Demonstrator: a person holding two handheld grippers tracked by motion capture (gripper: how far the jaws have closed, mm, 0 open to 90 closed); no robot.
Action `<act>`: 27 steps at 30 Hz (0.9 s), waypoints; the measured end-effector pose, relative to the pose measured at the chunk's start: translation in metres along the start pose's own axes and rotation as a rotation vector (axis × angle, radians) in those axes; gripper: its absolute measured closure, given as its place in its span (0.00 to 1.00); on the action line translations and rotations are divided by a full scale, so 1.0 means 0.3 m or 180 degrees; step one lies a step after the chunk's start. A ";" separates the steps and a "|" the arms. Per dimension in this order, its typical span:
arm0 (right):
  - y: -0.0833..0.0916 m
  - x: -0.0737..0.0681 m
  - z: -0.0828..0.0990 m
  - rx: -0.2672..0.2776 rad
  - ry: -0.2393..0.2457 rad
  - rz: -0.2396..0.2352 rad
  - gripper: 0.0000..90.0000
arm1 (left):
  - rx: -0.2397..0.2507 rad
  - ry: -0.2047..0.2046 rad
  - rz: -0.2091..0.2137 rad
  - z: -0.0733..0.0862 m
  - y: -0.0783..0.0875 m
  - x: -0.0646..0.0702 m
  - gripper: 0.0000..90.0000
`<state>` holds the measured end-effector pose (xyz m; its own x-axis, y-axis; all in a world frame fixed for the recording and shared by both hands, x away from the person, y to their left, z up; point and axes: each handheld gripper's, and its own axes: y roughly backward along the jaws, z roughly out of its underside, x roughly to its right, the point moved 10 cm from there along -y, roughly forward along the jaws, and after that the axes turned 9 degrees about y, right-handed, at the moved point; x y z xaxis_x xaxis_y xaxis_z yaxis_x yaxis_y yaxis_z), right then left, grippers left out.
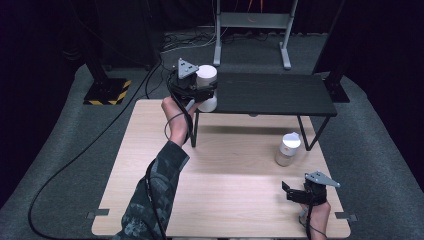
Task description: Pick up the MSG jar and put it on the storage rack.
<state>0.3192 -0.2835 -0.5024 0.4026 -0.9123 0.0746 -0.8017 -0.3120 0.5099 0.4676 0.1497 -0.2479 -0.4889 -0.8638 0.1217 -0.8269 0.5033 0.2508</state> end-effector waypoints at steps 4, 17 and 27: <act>0.000 0.000 0.000 0.0001 -0.0004 0.0001 0.00 | 0.0037 0.0034 -0.0051 -0.005 -0.015 -0.007 0.38; 0.001 0.000 0.001 0.0010 -0.0003 -0.0001 0.00 | 0.0068 0.0092 -0.0066 0.021 -0.043 -0.032 0.38; 0.001 -0.001 0.001 0.0010 -0.0008 0.0002 0.00 | 0.0083 0.0076 -0.0072 0.024 -0.045 -0.032 0.38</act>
<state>0.3186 -0.2835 -0.5024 0.4009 -0.9132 0.0729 -0.8034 -0.3122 0.5070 0.4815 0.1513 -0.2594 -0.4633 -0.8752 0.1394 -0.8449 0.4837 0.2286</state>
